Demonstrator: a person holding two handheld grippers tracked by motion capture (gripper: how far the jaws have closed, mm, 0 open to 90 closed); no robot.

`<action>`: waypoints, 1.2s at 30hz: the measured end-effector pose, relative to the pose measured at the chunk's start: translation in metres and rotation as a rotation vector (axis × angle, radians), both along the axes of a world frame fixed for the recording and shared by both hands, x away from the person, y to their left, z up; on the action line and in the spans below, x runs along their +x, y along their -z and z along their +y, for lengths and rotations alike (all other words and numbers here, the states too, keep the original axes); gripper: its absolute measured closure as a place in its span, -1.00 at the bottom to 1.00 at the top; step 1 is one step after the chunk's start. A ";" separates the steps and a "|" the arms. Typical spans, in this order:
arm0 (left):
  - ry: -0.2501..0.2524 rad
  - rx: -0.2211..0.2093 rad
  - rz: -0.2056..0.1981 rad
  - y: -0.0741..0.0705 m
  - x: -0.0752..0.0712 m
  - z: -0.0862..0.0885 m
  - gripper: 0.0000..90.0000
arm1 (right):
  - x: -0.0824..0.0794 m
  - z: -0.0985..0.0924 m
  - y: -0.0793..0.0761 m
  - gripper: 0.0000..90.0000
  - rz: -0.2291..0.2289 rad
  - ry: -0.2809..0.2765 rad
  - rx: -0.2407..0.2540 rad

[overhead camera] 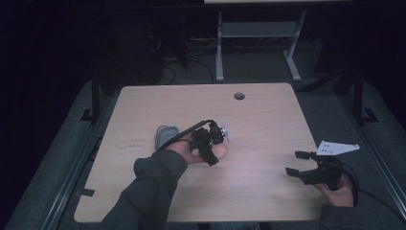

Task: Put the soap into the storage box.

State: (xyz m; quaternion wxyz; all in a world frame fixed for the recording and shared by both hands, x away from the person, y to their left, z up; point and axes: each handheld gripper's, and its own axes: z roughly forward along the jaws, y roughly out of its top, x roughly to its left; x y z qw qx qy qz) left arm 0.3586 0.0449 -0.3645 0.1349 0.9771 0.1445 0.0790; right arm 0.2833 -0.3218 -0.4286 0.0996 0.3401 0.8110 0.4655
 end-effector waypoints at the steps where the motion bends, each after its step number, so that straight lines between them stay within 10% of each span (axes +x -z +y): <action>1: -0.012 0.000 -0.002 -0.002 0.001 0.003 -0.28 | 0.000 0.000 0.000 -0.60 0.002 0.002 0.001; 36: -0.403 -0.031 -0.049 -0.027 0.034 0.081 -0.28 | 0.002 0.003 0.001 -0.60 0.009 -0.005 -0.006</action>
